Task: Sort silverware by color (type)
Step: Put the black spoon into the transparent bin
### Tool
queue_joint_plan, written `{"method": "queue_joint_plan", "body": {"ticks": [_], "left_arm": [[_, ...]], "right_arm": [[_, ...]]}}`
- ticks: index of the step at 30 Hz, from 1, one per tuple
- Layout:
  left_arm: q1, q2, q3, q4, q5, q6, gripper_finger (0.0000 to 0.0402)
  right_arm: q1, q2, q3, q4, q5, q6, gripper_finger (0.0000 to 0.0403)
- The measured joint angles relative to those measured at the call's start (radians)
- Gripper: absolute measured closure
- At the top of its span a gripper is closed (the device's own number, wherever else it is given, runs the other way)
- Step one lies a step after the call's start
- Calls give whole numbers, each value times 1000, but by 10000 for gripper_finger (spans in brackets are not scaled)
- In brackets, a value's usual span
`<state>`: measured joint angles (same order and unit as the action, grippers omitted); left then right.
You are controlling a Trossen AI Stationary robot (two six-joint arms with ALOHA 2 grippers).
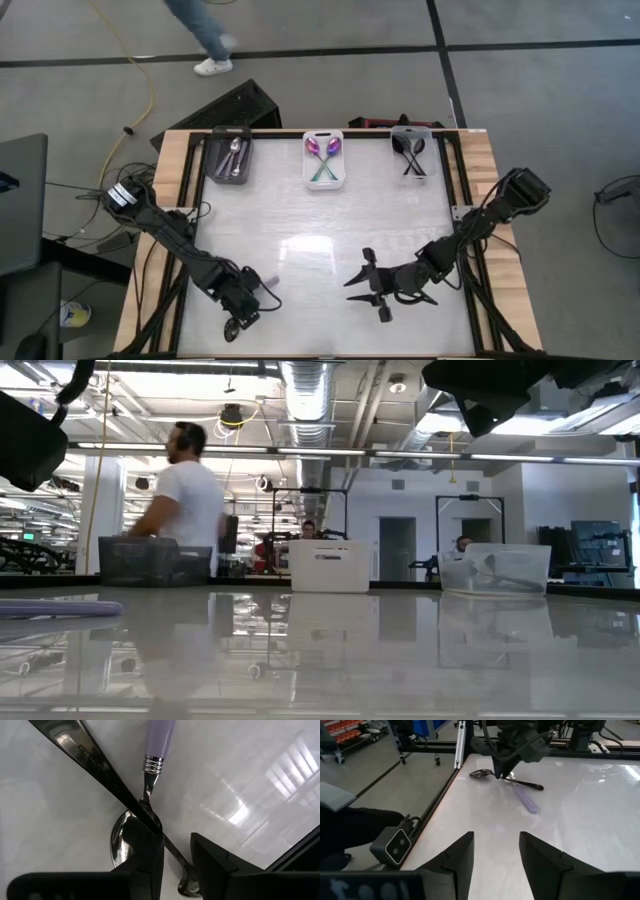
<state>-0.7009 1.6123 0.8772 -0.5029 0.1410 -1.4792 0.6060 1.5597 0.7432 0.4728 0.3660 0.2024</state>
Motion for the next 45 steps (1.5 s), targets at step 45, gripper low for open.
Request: {"method": "queue_joint_plan", "body": {"ticks": [45], "left_arm": [[110,-38,69,-236,-122,270,314]], "right_arm": [[43,0,0,-4,0,9,223]]}}
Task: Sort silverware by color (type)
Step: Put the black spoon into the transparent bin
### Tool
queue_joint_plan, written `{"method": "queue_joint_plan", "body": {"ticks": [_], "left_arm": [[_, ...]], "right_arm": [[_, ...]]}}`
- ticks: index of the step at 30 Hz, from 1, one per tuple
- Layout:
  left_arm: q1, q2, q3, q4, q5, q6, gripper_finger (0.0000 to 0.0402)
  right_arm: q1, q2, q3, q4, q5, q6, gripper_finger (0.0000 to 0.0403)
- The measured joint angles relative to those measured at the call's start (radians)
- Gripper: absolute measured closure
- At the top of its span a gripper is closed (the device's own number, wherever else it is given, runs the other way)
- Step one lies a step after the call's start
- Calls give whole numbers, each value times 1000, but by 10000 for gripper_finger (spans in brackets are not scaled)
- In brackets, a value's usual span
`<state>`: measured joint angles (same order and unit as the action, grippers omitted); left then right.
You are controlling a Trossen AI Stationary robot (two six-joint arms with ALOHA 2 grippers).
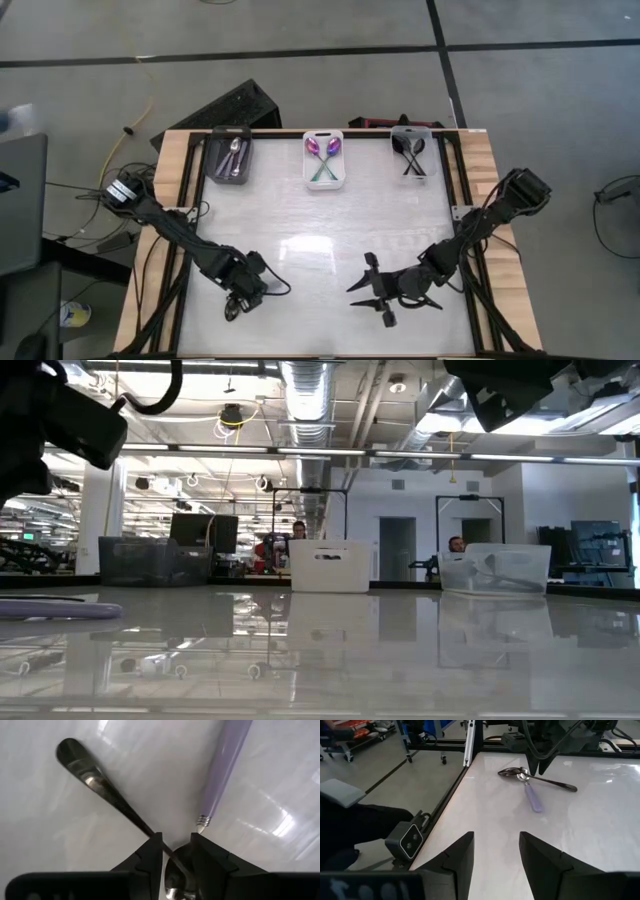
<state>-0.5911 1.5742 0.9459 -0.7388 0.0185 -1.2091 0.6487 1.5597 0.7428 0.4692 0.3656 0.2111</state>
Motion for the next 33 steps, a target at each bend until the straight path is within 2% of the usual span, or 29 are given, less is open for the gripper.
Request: {"method": "queue_joint_plan", "body": {"ticks": [14,27,33], "left_arm": [[-4,0,-59,-6,-6,-36,314],[-4,-1,-61,49,-6,-107,314],[-8,-1,-61,49,-20,-90,314]], "right_arm": [[0,0,-1,-20,0,-2,223],[-1,0,-1,-21,0,-2,223],[-1,0,-1,-21,0,-2,223]]}}
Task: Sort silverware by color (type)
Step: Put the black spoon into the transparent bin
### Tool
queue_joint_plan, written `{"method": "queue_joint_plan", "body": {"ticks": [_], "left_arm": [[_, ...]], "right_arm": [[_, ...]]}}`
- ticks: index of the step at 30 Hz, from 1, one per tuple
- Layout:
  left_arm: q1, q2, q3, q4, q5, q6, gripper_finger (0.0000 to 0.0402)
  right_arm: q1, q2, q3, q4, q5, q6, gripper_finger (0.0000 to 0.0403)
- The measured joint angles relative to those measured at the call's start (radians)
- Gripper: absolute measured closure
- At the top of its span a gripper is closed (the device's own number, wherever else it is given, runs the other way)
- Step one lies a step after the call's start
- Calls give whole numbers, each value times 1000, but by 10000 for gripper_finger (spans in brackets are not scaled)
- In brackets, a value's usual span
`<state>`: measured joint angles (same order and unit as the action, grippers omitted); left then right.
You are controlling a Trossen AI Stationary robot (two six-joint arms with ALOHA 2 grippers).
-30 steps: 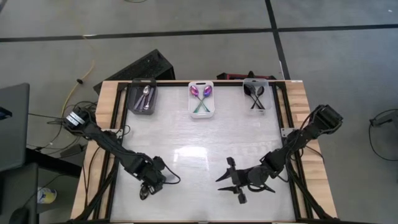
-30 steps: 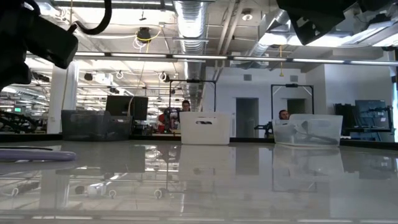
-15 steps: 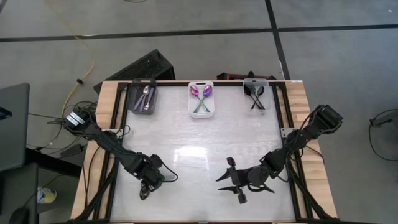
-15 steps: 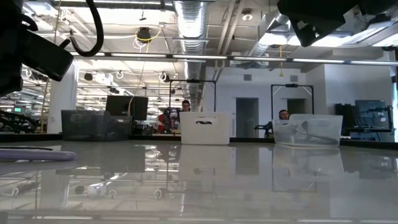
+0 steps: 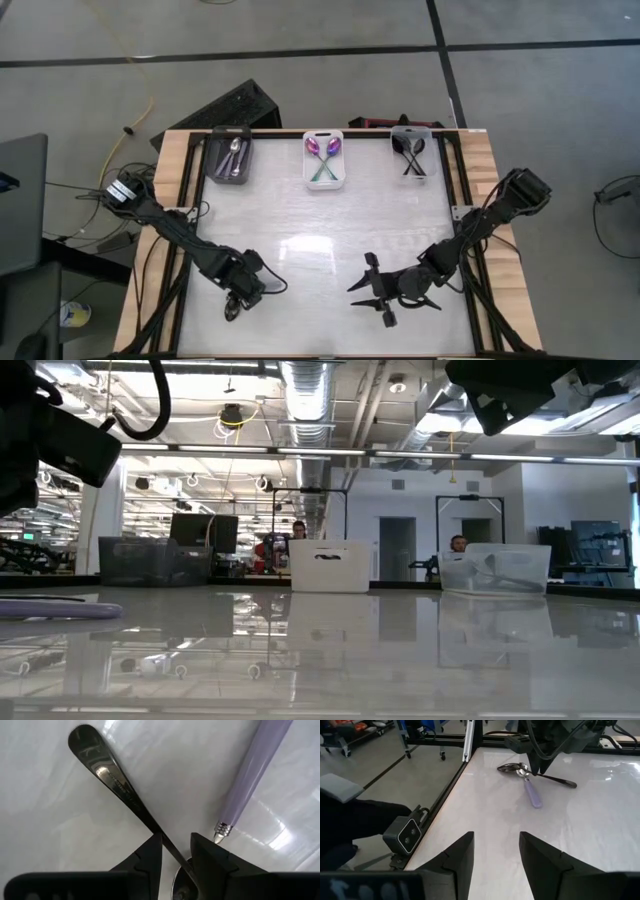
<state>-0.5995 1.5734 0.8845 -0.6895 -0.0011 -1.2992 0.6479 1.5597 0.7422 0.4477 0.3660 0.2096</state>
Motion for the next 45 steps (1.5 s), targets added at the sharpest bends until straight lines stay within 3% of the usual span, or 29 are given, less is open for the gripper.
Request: {"method": "queue_joint_plan", "body": {"ticks": [32,45], "left_arm": [[-3,-1,0,-33,-20,41,314],[-33,17,0,-8,-49,-62,314]], "right_arm": [[0,0,0,-2,0,-8,223],[0,0,0,-2,0,-8,223]]}}
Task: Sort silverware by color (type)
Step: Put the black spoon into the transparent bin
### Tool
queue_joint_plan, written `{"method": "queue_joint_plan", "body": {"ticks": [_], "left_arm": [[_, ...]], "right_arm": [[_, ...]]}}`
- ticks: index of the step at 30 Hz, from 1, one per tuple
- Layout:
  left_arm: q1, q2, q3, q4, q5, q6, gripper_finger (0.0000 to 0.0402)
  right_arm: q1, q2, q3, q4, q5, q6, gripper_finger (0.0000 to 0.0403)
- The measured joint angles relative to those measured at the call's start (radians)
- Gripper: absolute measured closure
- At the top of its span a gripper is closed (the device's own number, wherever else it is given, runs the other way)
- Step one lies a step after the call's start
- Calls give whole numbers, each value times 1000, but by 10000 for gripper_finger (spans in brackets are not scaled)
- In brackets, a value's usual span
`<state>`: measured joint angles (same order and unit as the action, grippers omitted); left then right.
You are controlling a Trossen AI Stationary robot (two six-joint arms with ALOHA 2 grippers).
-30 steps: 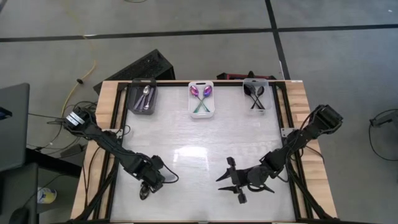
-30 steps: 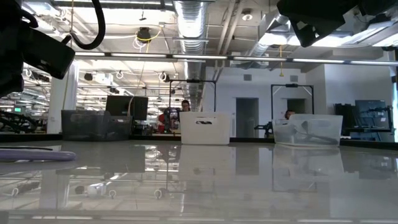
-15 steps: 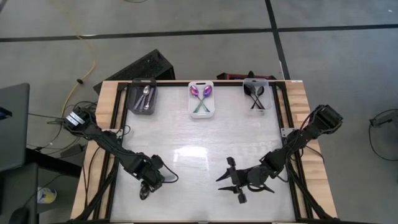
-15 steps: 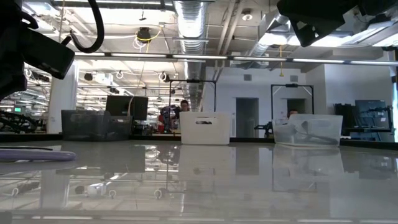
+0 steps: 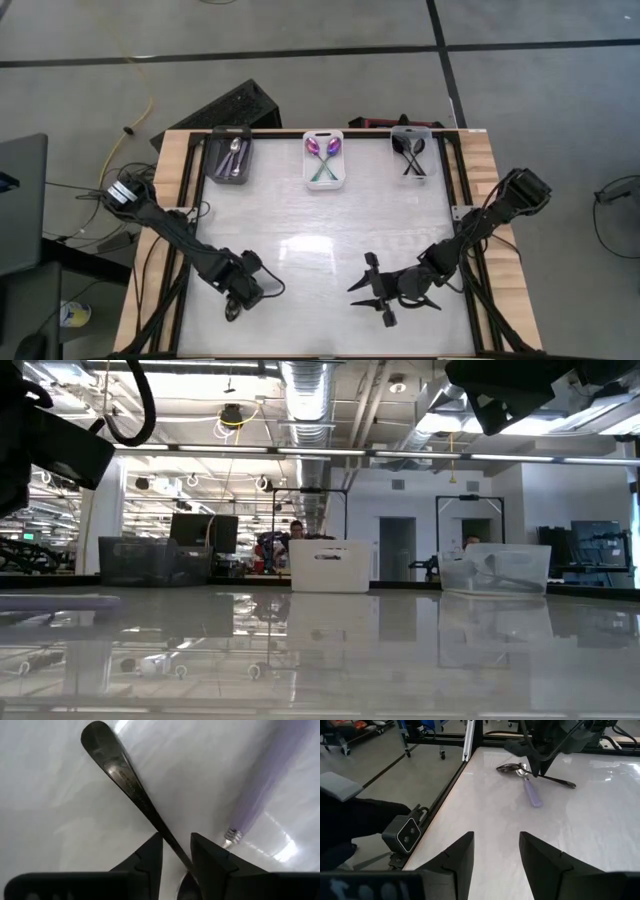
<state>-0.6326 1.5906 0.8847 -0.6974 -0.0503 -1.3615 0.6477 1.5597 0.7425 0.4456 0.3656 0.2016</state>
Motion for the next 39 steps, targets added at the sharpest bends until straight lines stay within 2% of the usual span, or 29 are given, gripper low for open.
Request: {"method": "queue_joint_plan", "body": {"ticks": [7,12,15,17,19,22,25,28,32,34,36,39], "left_arm": [[-8,110,14,-5,38,-7,314],[1,119,15,-57,28,29,316],[10,94,8,-55,7,52,335],[16,69,15,-62,-19,56,363],[24,47,27,-68,-104,81,389],[53,-18,61,-87,-231,114,394],[84,-82,96,-108,-297,157,397],[123,-163,130,-118,-413,237,397],[162,-265,144,-67,-531,341,398],[183,-299,140,26,-557,398,398],[206,-315,124,132,-548,468,399],[245,-307,81,359,-427,540,399]], "right_arm": [[1,0,1,-4,0,1,223],[0,0,1,0,0,1,223],[0,0,1,1,0,7,223],[0,0,1,2,-1,8,223],[0,0,1,2,0,8,223],[0,0,1,2,0,8,223],[-2,0,1,4,0,8,223],[-8,0,1,4,-1,10,223],[-9,0,1,8,0,11,223],[-11,0,0,26,0,2,223],[-19,0,0,59,-1,-37,223],[-31,0,0,96,0,-146,223]]}}
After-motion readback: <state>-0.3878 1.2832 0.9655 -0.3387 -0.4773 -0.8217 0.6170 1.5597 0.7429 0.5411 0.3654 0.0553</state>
